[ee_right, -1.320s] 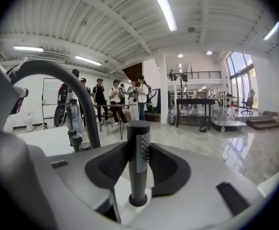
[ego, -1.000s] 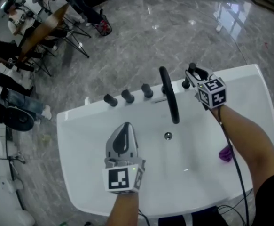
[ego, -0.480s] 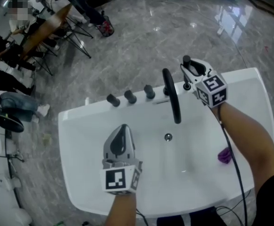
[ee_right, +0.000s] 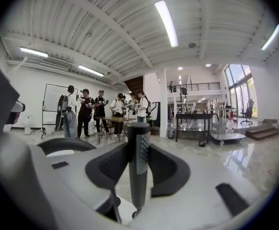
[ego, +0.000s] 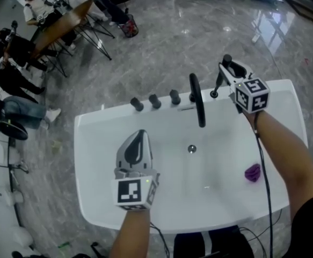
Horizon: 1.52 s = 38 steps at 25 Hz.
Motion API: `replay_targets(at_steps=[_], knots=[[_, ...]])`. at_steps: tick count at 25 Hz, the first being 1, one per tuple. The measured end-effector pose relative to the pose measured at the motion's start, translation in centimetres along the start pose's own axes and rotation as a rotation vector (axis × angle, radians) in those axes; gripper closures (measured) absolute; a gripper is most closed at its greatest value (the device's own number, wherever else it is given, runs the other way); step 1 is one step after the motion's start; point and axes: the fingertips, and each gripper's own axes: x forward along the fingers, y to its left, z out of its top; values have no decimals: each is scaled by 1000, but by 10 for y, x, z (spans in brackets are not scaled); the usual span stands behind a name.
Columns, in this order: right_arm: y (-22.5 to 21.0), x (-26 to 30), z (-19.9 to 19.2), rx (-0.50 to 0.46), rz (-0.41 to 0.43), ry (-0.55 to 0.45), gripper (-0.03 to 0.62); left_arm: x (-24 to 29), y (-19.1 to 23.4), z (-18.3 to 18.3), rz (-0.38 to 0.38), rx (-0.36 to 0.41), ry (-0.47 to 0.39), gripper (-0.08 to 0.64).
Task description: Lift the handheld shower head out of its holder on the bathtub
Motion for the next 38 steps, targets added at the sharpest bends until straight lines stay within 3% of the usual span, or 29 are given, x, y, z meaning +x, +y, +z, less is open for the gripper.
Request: replay_targets(at_steps=[14, 30, 38], knots=[[25, -87, 77, -11, 16, -6, 449, -57, -25, 80, -37, 28, -66, 552], [55, -181, 175, -24, -8, -72, 449, -111, -3, 160, -77, 141, -143, 552], [68, -225, 209, -24, -13, -113, 449, -131, -12, 183, -112, 150, -159, 552]])
